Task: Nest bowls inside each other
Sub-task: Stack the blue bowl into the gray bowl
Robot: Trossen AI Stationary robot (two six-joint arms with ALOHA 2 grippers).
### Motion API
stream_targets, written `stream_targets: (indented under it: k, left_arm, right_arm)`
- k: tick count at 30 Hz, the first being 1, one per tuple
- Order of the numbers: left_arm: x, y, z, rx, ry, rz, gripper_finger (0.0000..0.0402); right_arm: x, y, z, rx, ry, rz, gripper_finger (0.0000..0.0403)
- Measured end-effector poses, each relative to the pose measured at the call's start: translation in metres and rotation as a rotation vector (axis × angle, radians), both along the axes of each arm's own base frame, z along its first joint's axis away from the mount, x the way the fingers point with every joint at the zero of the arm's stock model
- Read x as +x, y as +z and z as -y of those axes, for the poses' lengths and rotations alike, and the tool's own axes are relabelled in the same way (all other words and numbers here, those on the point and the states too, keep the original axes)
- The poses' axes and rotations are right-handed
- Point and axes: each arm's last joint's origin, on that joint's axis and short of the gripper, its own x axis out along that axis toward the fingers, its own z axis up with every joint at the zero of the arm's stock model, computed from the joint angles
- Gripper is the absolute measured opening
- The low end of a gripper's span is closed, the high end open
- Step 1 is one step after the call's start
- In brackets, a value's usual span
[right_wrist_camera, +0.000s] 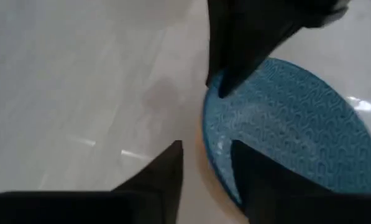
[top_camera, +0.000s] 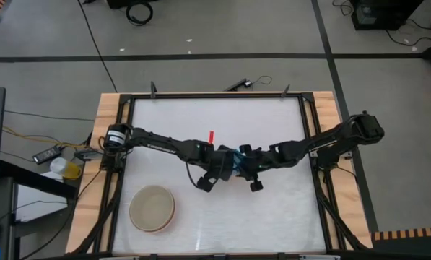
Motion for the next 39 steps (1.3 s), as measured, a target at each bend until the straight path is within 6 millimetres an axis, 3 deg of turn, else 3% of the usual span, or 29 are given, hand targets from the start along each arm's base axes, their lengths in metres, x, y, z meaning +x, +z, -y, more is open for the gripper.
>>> stream_targets:
  k: [4, 9, 17, 21, 25, 27, 33, 39]
  left_arm:
    - [-0.013, 0.009, 0.005, 0.058, 0.098, -0.058, 0.0006]
    - [-0.055, 0.033, 0.026, 0.118, 0.268, -0.219, 0.0004]
    - [-0.149, 0.097, 0.101, 0.016, 0.486, -0.217, 0.0003]
    - [-0.192, 0.113, 0.142, -0.140, 0.599, -0.160, 0.0003]
    - [-0.219, 0.108, 0.178, -0.192, 0.656, -0.160, 0.0003]
    - [-0.222, 0.098, 0.192, -0.187, 0.671, -0.157, 0.0003]
    - [-0.211, 0.064, 0.221, -0.149, 0.671, -0.166, 0.0004]
    - [-0.202, 0.036, 0.237, -0.143, 0.691, -0.260, 0.0007]
  right_arm:
    - [-0.003, 0.010, 0.003, -0.029, -0.123, 0.051, 0.0182]
    - [-0.016, 0.029, 0.011, -0.095, -0.346, 0.113, 0.0194]
    - [-0.028, 0.049, 0.022, -0.102, -0.445, 0.184, 0.0193]
    - [-0.026, 0.050, 0.028, -0.100, -0.470, 0.197, 0.0193]
    - [-0.024, 0.051, 0.032, -0.080, -0.487, 0.214, 0.0193]
    - [-0.023, 0.052, 0.033, -0.064, -0.500, 0.233, 0.0193]
    - [-0.022, 0.053, 0.033, -0.024, -0.508, 0.248, 0.0193]
    - [-0.023, 0.052, 0.030, 0.009, -0.511, 0.238, 0.0193]
